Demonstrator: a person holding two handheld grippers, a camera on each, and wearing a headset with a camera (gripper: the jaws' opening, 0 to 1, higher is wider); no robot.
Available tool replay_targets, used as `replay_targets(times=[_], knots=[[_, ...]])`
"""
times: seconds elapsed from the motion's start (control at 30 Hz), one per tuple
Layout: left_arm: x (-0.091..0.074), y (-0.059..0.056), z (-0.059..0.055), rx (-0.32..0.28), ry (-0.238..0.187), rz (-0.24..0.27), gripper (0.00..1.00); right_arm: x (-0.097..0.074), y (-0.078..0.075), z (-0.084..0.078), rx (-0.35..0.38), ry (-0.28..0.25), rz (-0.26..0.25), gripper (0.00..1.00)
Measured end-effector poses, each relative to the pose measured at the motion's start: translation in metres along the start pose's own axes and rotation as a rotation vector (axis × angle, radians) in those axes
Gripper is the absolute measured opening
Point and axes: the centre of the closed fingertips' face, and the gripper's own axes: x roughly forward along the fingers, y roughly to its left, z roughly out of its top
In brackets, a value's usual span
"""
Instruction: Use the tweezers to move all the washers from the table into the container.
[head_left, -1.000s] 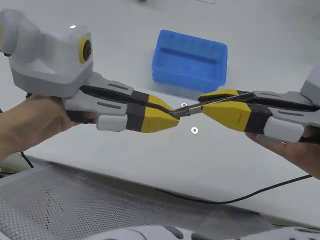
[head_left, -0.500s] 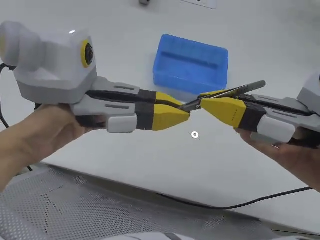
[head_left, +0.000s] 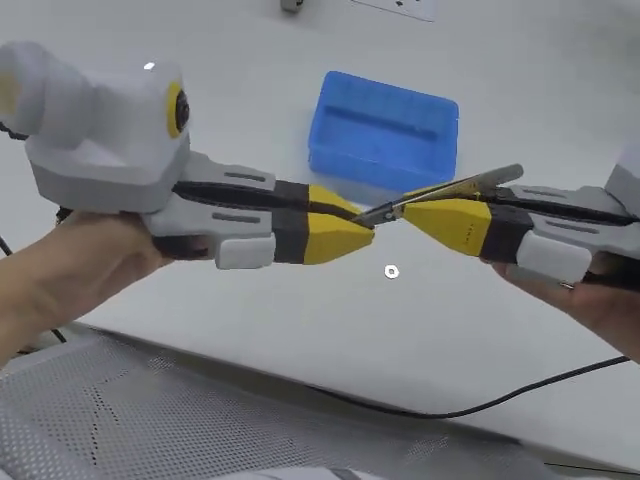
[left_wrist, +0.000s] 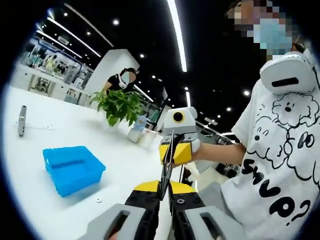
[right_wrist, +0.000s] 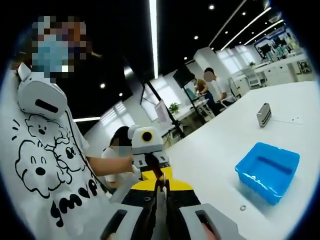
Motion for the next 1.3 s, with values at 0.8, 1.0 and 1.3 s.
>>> replay_targets(times=[0.8, 1.0, 1.3], knots=[[-0.077, 0.04, -0.065, 0.18, 0.268, 0.813, 0.45, -0.013, -0.125, -0.052, -0.251, 0.446, -0.591, 0.02], [-0.099, 0.052, -0.059, 0.201, 0.195, 0.942, 0.55, -0.003, -0.139, -0.065, -0.247, 0.472, -0.598, 0.02], [-0.104, 0.056, -0.062, 0.202, 0.201, 0.971, 0.54, -0.006, -0.153, -0.072, -0.245, 0.512, -0.635, 0.03]])
